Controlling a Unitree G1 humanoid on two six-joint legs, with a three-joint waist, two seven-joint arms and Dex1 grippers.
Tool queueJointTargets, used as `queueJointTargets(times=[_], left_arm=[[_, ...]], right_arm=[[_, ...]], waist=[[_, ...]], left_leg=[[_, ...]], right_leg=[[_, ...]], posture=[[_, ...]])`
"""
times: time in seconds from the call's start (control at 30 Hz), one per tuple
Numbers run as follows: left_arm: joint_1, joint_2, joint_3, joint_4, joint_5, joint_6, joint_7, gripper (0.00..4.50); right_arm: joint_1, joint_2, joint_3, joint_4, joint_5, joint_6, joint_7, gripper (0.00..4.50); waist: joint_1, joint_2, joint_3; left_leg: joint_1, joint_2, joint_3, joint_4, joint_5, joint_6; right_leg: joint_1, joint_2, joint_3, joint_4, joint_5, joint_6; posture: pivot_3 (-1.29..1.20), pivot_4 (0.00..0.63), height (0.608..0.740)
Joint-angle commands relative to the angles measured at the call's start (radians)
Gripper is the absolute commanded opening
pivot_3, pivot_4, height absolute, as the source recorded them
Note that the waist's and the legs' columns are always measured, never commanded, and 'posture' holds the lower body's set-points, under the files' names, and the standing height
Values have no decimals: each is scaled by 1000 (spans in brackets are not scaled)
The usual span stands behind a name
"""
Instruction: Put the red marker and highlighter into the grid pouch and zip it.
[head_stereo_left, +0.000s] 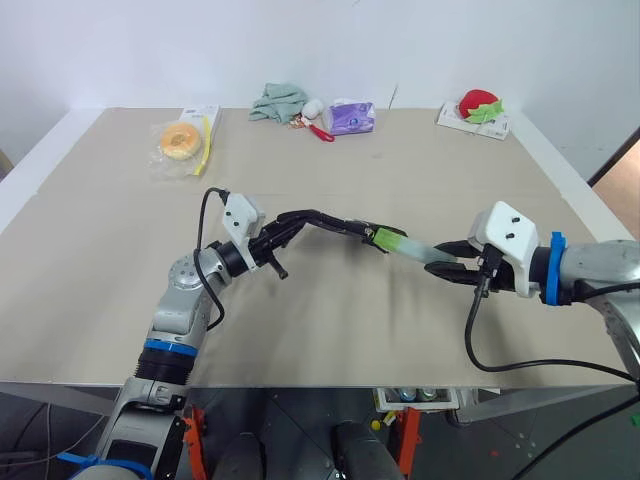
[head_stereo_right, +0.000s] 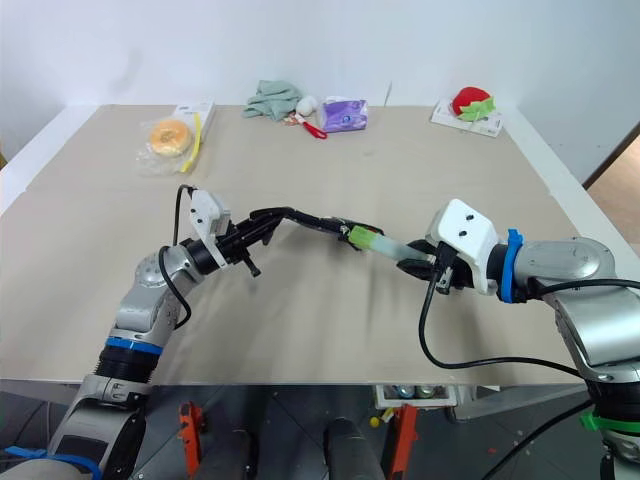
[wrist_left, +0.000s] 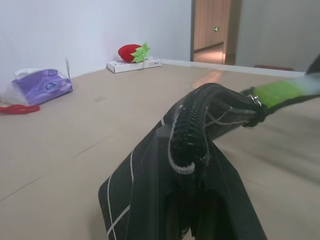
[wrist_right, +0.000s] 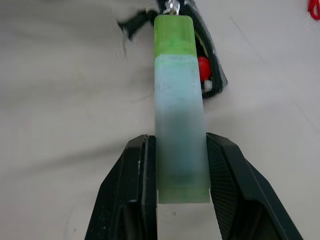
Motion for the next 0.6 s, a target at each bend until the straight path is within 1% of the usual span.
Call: queueJointTargets(times=[0.03,0.37,0.6], left_arm=[[4,8,-3,-59,1,-25,-17,0],[13,0,-2,-82,-17,-4,-36,0],[34,0,-11,-116,-34,25,-61,0]], right_arm=[[-9,-9,-18,-5,1,7,-1,1028],[-11,-7,38,78,-66,8,-15,1028],[-55,72,35,120,-35,68,-43,1028]], waist=[[0,0,0],[0,0,0],[-1,0,0]], left_leg=[[0,0,0,0,0,0],[0,0,0,0,0,0],[0,0,0,0,0,0]], right_leg=[[0,0,0,0,0,0],[0,0,0,0,0,0],[0,0,0,0,0,0]], posture=[[0,150,739],[0,150,739],[0,150,739]])
